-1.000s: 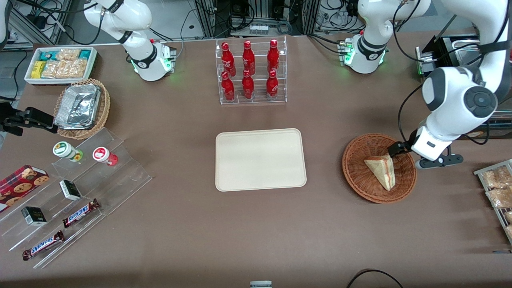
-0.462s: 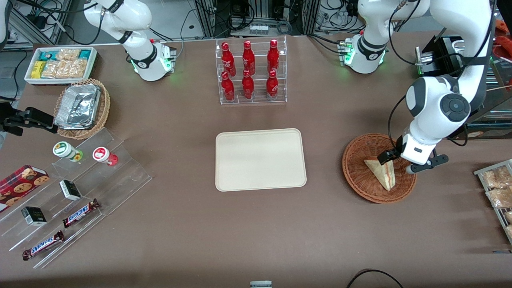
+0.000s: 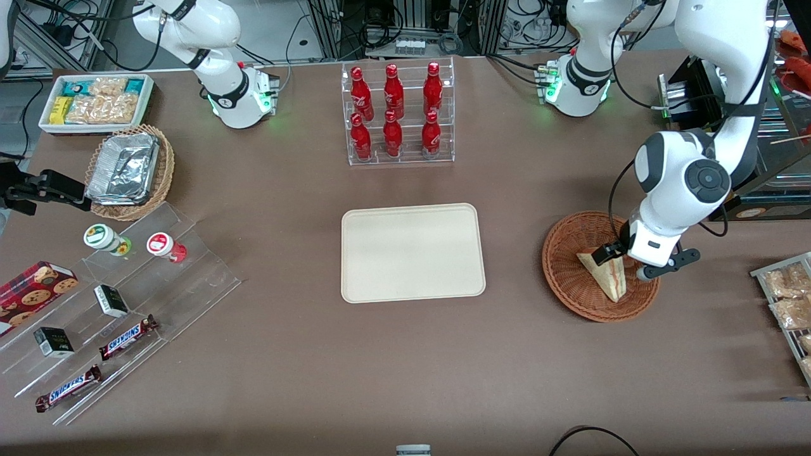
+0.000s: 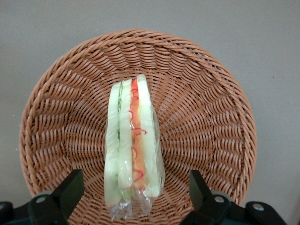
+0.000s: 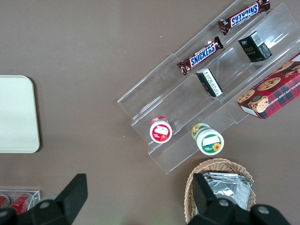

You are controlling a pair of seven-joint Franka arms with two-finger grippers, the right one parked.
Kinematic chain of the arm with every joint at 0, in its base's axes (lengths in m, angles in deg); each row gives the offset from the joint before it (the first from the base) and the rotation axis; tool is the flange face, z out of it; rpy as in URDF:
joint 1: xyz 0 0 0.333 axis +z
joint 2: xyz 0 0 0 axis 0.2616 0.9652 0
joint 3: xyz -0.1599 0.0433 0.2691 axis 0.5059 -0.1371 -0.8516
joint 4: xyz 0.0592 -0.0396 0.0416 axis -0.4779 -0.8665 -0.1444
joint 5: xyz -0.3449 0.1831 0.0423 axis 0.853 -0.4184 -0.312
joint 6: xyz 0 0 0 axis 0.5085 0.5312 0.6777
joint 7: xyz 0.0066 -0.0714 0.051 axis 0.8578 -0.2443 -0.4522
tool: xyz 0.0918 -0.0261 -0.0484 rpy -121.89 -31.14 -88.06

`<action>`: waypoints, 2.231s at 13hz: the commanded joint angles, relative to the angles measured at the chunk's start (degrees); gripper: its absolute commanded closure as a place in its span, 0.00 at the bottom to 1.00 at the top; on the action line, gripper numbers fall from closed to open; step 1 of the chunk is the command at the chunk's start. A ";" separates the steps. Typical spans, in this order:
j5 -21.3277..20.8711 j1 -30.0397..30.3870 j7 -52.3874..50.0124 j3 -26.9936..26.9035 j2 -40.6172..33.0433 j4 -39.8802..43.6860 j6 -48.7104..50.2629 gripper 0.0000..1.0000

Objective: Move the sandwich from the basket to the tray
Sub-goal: 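Lower the left gripper and close it on the wrapped sandwich, then lift the sandwich and carry it toward the cream tray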

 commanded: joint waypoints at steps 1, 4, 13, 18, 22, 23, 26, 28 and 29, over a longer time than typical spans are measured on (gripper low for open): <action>-0.27 -0.52 -1.86 -0.25 2.25 -0.09 -3.19 0.01; -0.27 -0.52 -1.86 -0.34 2.87 -0.09 -3.37 0.14; -0.36 -0.44 -1.07 -0.42 0.33 0.52 1.19 1.00; -5.36 -3.15 -1.15 -0.16 -3.72 9.89 19.87 1.00; -5.28 -9.56 -1.68 0.02 -2.41 24.49 36.60 1.00; -5.10 -11.14 -1.25 0.02 -2.40 25.82 37.75 1.00; -3.79 -16.85 -1.68 0.37 -2.23 28.20 37.85 1.00; -0.81 -19.50 -1.33 0.45 -0.91 30.74 38.11 1.00; 0.16 -22.21 -1.85 0.45 0.31 32.06 38.03 1.00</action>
